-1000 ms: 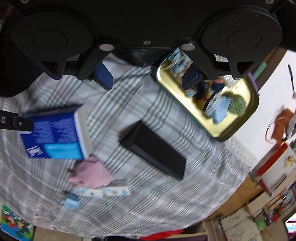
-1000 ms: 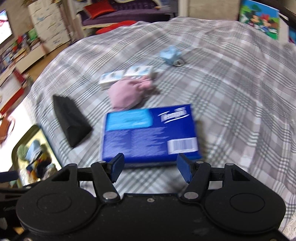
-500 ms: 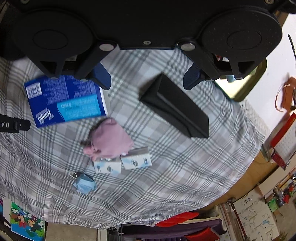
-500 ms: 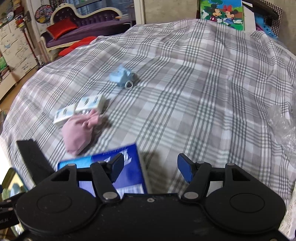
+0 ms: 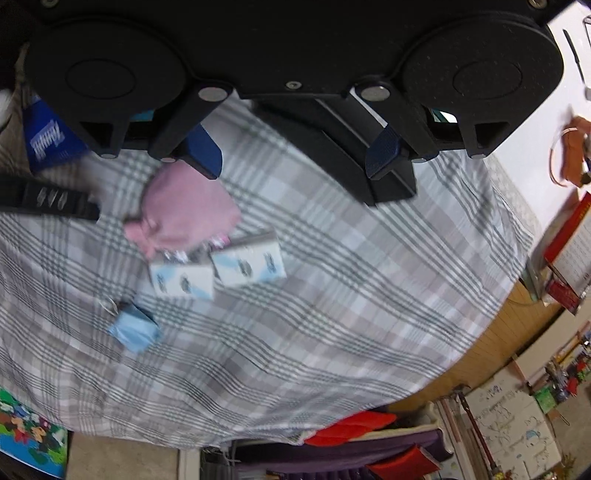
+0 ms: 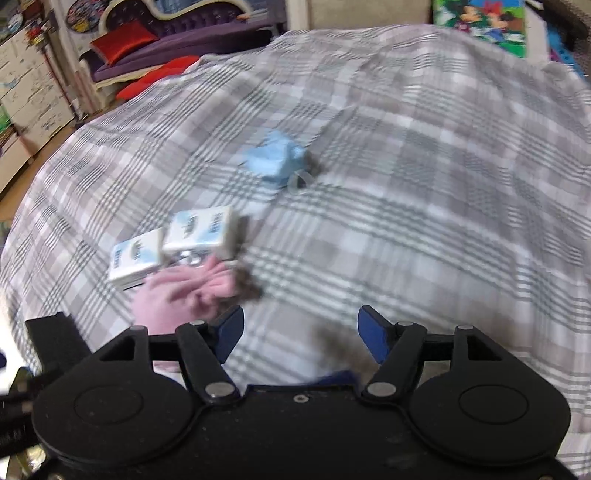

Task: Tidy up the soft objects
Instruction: 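Grasp a white tissue pack with left tool while right tool grasps the pink pouch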

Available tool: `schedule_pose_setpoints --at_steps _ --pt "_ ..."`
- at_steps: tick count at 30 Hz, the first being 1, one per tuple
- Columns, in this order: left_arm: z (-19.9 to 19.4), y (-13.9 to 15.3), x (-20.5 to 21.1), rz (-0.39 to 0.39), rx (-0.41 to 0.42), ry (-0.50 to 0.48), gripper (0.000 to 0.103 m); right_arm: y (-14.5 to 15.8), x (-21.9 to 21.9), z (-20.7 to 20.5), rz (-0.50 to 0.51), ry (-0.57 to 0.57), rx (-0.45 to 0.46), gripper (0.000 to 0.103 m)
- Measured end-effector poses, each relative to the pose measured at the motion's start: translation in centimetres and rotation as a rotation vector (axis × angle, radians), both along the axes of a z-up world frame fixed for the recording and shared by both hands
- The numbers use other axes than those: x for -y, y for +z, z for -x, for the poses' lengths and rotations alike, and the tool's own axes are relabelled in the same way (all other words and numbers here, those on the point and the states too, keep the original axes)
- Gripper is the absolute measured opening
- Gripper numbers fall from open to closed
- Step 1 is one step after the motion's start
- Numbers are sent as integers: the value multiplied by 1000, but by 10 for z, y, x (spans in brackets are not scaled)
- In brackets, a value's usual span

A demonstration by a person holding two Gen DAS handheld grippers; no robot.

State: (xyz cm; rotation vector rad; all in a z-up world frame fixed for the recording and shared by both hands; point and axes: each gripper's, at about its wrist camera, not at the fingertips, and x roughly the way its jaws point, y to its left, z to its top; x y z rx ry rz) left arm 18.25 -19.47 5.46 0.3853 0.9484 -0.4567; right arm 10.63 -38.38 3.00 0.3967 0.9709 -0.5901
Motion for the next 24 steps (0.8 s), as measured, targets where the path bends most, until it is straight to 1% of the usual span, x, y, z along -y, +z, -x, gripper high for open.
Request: schedule_pose_setpoints --at_steps 3,4,5,6,7,9,13,16,18,20,21,22,24 --pt "-15 2 0 -10 21 26 83 -7 -14 -19 -25 36 2 77" --pt "-19 3 0 -11 26 35 84 -9 -19 -25 -34 50 1 77" --pt "-23 3 -2 -9 26 44 87 -12 -23 -31 -42 58 2 77" --pt "-28 3 -4 -4 22 55 89 -15 -26 -37 -48 64 1 79" --pt "-32 3 -5 -2 13 63 89 -18 -29 -43 -54 70 -1 84" --pt "-39 1 -9 1 -7 60 89 -27 -34 -58 -66 84 -21 89" --pt "-47 -3 -13 9 -19 77 89 -46 -43 -83 -62 103 -76 91" --pt "-54 -6 -15 36 -60 78 89 -57 -46 -94 -50 122 -100 91" --pt "-58 -9 -13 52 -88 76 89 -63 -48 -97 -42 145 -100 88" --pt "-61 -11 -9 60 -106 77 88 -68 -46 -95 -83 170 -87 79" --pt "-62 -12 -7 64 -107 78 88 -67 -44 -93 -108 184 -72 68" --pt "-63 -13 -5 70 -108 79 88 -64 -44 -91 -117 199 -60 62" --pt "-66 -14 1 81 -113 78 88 -59 -40 -86 -120 201 -47 57"
